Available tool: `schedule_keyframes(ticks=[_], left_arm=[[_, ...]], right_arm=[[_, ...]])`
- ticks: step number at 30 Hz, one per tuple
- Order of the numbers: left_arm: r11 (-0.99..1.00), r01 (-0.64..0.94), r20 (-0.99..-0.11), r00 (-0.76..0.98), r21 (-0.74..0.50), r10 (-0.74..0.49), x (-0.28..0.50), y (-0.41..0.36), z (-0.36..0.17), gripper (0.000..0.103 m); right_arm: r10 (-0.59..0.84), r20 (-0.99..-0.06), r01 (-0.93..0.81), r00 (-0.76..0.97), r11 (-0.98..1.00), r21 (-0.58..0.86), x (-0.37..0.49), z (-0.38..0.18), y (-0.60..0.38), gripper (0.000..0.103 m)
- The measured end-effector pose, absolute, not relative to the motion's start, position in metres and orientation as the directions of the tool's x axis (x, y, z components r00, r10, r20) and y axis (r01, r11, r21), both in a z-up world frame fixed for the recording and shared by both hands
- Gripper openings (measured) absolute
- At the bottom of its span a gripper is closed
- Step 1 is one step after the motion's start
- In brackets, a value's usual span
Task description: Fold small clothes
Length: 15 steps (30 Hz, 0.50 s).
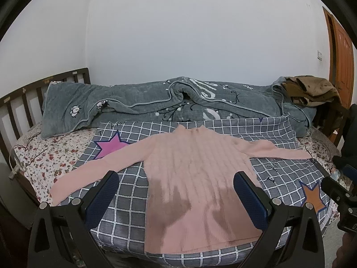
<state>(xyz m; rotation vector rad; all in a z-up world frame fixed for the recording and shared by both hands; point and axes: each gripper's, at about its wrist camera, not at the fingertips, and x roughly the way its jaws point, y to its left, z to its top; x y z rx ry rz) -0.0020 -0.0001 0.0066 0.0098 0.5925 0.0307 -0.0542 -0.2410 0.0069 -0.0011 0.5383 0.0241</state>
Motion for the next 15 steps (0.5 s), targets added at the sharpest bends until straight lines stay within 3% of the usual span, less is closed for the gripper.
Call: schedule_keyframes(ticks=[15], left_arm=[[0.995, -0.049, -0.559, 0.829, -0.086, -0.008, 0.010, 0.022, -0.012, 0.103]], right_arm=[[0.074, -0.533, -0.080, 0.843, 0.997, 0.012, -0.042, -0.005, -0.236, 0.103]])
